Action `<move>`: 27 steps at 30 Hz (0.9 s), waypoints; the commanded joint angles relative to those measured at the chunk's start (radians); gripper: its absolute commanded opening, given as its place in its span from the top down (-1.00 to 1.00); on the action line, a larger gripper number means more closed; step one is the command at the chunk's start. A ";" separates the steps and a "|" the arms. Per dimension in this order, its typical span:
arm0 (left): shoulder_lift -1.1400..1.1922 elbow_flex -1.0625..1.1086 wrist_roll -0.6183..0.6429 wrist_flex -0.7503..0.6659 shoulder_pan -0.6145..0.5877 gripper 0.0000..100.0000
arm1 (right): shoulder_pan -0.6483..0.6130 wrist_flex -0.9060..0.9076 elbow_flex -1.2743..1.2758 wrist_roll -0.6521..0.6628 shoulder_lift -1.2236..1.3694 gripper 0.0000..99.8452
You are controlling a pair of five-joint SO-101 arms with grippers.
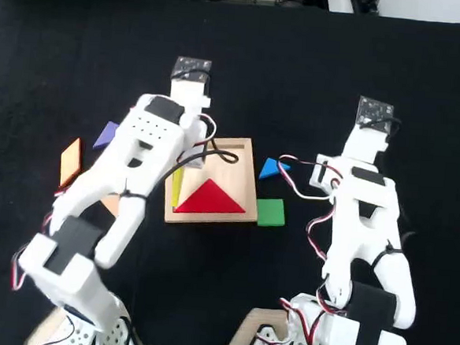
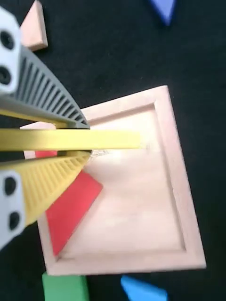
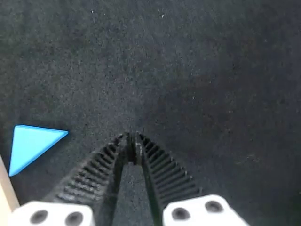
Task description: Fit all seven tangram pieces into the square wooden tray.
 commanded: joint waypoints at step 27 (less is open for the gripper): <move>0.124 -0.071 0.028 -0.161 -0.051 0.94 | -0.040 -0.060 -0.024 -0.003 -0.001 0.98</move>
